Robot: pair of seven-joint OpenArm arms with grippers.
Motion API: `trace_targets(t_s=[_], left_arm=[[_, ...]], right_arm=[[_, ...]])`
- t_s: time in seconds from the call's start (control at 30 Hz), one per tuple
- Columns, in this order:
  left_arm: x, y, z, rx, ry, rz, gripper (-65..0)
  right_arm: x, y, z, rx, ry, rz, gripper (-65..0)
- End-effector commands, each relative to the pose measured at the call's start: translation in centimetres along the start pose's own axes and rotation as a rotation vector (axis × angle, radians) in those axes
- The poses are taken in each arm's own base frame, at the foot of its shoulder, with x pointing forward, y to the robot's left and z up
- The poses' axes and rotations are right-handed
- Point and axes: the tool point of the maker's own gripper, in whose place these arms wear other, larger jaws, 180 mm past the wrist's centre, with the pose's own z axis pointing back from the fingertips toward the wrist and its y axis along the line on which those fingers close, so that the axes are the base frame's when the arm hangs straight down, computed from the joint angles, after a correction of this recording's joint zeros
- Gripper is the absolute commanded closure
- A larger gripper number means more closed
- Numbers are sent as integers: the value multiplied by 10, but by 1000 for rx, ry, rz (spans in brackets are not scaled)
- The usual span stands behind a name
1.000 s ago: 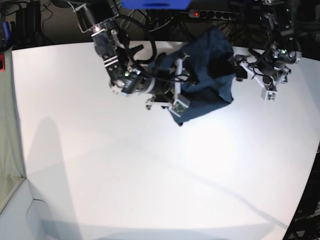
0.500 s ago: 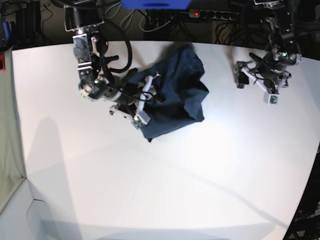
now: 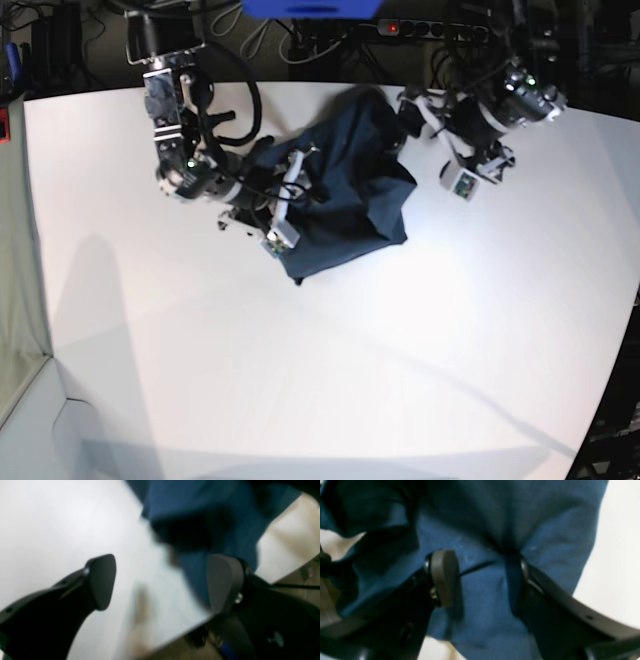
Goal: Layout the t-shirt on the table in an organized manner, then fold the t-shirt properly
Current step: 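Release the bundle and pull both grippers back from it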
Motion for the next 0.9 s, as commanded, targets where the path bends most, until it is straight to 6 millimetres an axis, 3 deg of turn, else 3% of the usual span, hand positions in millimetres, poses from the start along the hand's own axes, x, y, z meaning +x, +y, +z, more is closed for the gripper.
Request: trace_targets(t_s=[0.0,0.17,0.27,0.33,0.43,0.63,0.73,0.87], left_arm=[[13,-7,0,-24,-53,-3,-549],[17,-3,-20,-39,-51,36,-549],[15,11,-36,-36,-30,68,-549],[20,30,-39,-5,-41,95,-550],[39,67,-37,64,-97,154,-552],[82,108,-18,161,-244,231,-552],[85,115,-10,188,-264,235,-552],[73,120,-10,202,-235,240,-552]], right_arm=[[12,0,2,0,-35,8,-290],[11,0,2,1,-32,7,-290],[10,0,2,1,-31,6,-290],[9,0,2,0,-30,7,-290],[9,0,2,0,-30,7,-290],[6,-2,3,-1,-18,18,-290],[5,-5,4,-7,-12,26,-290],[5,-4,4,-5,-11,30,-291]])
